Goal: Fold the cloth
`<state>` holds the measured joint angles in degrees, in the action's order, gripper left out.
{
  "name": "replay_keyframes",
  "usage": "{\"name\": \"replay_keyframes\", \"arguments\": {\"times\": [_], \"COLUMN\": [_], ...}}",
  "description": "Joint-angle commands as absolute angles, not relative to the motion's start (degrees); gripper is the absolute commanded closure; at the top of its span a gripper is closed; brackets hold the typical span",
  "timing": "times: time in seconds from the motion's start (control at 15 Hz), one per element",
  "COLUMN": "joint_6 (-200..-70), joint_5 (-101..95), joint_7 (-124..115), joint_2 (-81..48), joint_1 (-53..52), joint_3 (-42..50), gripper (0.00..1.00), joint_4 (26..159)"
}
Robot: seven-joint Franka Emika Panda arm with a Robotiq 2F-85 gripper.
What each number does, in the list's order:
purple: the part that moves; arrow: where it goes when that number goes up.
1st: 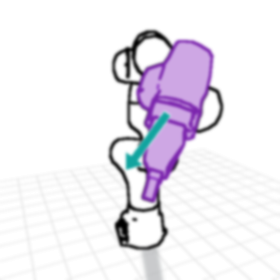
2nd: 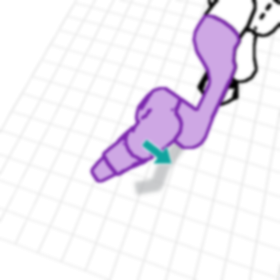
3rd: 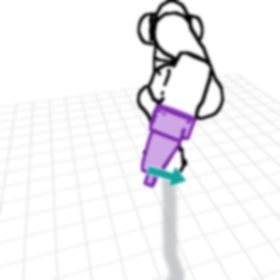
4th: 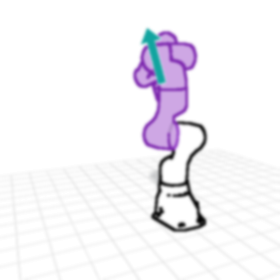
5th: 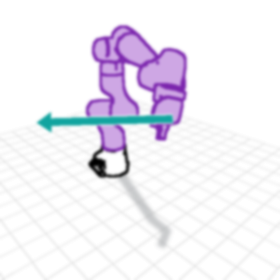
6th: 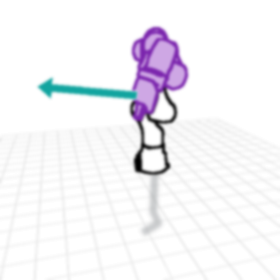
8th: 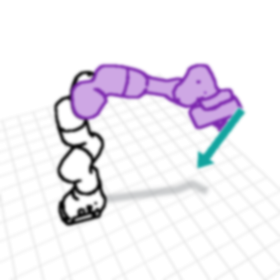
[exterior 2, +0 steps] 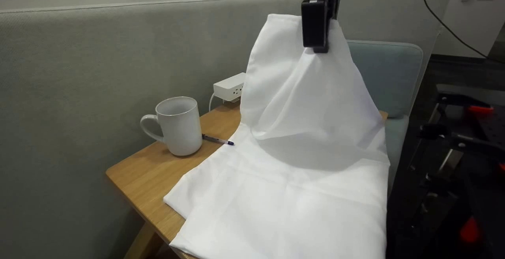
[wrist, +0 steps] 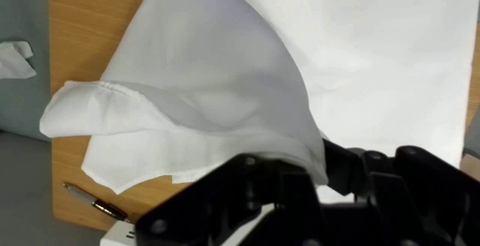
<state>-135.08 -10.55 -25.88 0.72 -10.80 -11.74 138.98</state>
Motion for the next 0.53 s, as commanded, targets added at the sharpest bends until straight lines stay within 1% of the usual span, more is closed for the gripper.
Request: {"name": "replay_keyframes", "arguments": {"times": [0.0, 0.47], "joint_6": [-138.6, -137.0], "joint_5": [-11.8, -8.4], "joint_7": [-26.8, -24.7], "joint_2": [-1.5, -12.9], "joint_1": [-13.0, -15.7], "joint_3": [-13.8, -14.1], "gripper": [0.98, 0.98], "joint_4": [137.5, 133.1]}}
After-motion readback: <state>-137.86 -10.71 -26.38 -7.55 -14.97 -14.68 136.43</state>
